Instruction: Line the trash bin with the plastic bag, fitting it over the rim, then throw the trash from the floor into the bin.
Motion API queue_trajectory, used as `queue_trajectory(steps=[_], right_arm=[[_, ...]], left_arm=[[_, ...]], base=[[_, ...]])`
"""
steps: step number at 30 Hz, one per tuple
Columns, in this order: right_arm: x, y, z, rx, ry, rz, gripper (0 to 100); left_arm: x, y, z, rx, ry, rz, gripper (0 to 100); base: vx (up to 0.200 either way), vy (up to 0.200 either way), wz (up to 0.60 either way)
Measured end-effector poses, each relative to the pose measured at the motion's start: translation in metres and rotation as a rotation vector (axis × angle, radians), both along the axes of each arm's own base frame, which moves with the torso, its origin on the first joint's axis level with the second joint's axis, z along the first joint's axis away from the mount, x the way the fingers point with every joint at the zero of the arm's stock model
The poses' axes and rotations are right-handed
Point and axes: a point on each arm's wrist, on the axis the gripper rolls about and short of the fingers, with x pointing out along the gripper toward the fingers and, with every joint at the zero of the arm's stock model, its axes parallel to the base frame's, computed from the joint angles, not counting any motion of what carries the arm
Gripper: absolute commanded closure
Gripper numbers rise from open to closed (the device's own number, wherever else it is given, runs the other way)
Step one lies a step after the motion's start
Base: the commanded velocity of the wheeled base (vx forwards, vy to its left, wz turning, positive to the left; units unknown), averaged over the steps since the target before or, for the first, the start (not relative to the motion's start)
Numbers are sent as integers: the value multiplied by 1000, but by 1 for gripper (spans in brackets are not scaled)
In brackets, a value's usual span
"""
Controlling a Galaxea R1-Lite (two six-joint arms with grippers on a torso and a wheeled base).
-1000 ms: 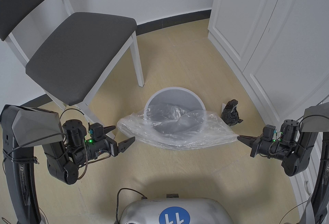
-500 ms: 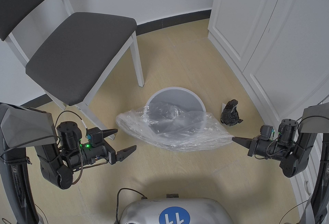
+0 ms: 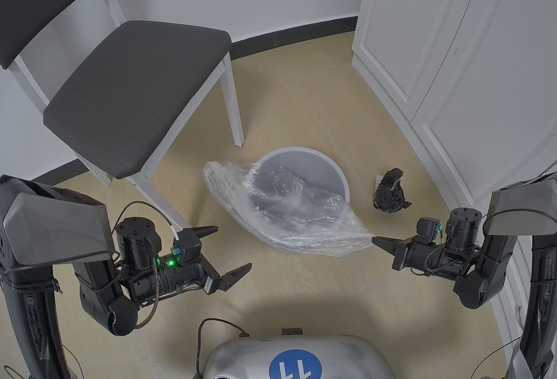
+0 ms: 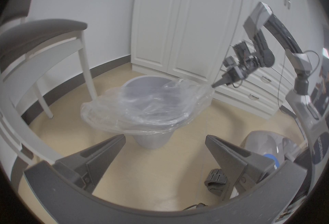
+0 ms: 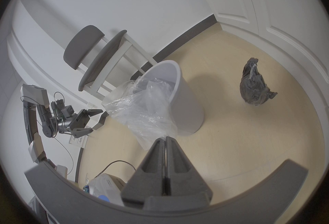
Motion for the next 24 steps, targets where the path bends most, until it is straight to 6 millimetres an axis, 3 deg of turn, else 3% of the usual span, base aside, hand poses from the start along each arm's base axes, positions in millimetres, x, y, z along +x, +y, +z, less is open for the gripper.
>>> queue_trajectory(steps=[7, 15, 24], right_arm=[[5, -5, 7, 10, -30, -24, 100], [7, -8, 13, 12, -53, -34, 100], [6, -11, 22, 15, -78, -42, 100]], left_arm=[[-1, -19, 4, 86, -124, -63, 0], [10, -55, 18, 118, -313, -146, 0], [24, -74, 9, 132, -336, -144, 0]], base=[[0, 0, 0], [0, 0, 0], [0, 0, 0]])
